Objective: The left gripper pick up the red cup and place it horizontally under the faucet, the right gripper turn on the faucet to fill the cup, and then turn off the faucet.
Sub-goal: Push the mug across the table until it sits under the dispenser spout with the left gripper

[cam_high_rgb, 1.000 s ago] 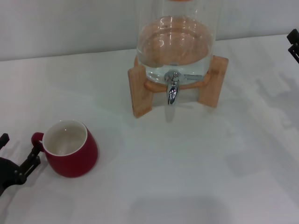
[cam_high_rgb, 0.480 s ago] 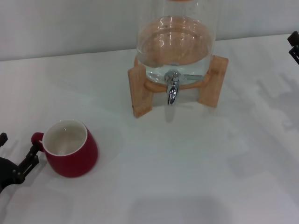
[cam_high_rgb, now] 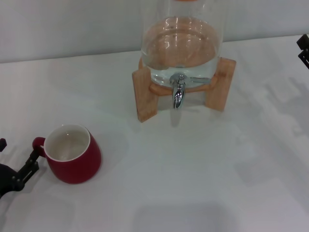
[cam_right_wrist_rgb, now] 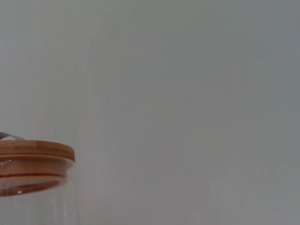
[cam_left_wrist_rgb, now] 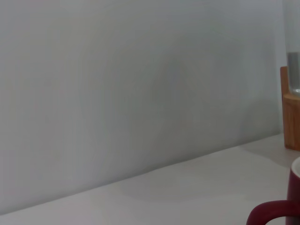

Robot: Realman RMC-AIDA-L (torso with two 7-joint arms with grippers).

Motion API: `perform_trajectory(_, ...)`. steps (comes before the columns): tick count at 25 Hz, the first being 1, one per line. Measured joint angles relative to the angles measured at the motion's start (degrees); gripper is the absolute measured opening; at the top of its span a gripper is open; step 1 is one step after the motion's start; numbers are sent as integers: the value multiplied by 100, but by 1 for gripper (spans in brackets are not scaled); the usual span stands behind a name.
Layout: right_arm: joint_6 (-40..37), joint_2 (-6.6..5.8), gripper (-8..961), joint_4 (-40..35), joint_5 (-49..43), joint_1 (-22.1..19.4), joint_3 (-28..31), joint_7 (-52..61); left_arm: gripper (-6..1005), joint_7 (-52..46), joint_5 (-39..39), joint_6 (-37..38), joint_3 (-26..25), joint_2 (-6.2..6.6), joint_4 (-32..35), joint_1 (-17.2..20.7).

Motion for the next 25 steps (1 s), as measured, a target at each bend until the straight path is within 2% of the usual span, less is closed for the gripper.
perform_trajectory(25,-22,3,828,-7,-6,0,0,18,832,0,53,173,10,39,-12,-234)
